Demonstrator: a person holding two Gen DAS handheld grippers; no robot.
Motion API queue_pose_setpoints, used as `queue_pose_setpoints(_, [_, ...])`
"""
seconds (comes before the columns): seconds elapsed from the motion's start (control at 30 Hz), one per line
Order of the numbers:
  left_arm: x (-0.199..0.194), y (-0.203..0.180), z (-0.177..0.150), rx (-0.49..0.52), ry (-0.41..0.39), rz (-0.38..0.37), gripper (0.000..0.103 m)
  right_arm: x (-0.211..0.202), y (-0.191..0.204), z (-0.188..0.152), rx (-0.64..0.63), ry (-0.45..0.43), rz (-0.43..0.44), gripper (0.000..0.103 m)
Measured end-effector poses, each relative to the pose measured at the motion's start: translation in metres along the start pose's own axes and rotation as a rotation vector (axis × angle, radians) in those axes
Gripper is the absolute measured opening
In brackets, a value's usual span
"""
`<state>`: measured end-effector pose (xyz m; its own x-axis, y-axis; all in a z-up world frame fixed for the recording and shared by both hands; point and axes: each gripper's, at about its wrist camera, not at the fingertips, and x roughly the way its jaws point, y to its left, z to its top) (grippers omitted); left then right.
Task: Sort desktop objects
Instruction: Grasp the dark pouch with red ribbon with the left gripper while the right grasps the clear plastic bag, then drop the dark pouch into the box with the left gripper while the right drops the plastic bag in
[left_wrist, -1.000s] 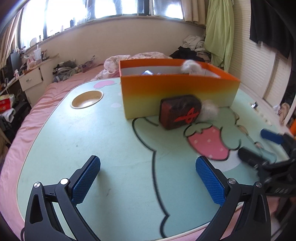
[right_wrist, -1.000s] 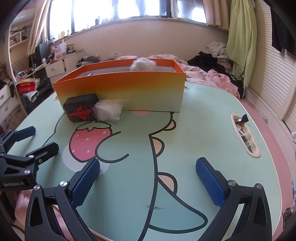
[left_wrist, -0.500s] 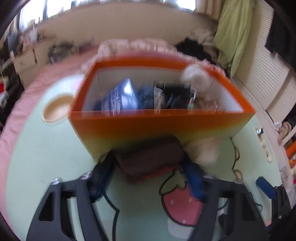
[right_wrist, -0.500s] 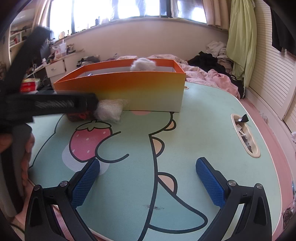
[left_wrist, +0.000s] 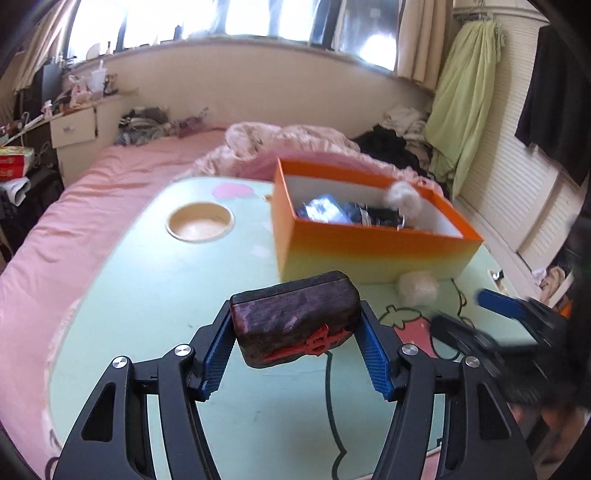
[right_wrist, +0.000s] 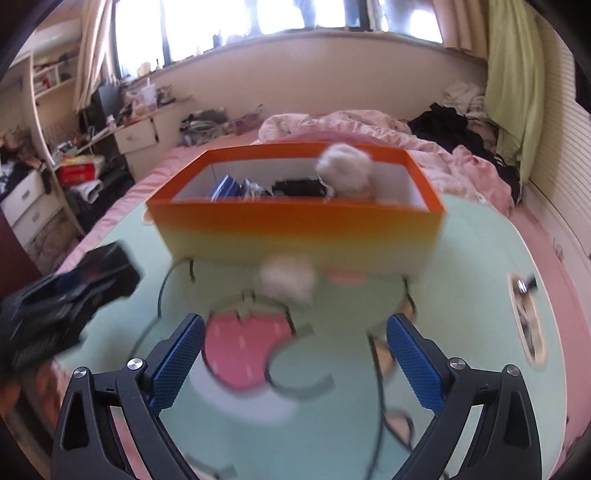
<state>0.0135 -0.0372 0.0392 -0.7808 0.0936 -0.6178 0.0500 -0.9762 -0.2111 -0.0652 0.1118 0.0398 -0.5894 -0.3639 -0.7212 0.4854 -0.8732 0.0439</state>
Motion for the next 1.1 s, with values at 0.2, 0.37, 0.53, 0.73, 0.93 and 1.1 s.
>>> queue_pose_setpoints(0.2, [-0.005, 0.003, 0.004, 0.008, -0.017, -0.003, 0.063, 0.028, -0.013, 0.011, 0.041, 0.062, -0.004, 0.032])
queue_pose_setpoints(0.37, [-0.012, -0.005, 0.006, 0.016, -0.015, -0.040, 0.063, -0.036, -0.035, 0.005, 0.109, -0.066, 0.082, 0.032])
queue_pose_setpoints(0.53, [-0.028, -0.035, 0.045, 0.073, -0.091, -0.066, 0.063, -0.082, -0.041, 0.049, 0.090, -0.182, 0.046, 0.032])
queue_pose_setpoints(0.73, [0.020, -0.072, 0.114, 0.107, -0.060, -0.023, 0.071, -0.041, -0.042, 0.107, 0.085, -0.131, -0.005, 0.044])
queue_pose_setpoints(0.93, [0.047, -0.072, 0.108, 0.117, -0.027, 0.021, 0.073, -0.029, -0.053, 0.094, 0.111, -0.134, 0.017, 0.064])
queue_pose_setpoints(1.1, [0.012, -0.071, 0.075, 0.148, -0.027, -0.002, 0.077, -0.075, -0.050, 0.062, 0.075, -0.159, 0.009, 0.068])
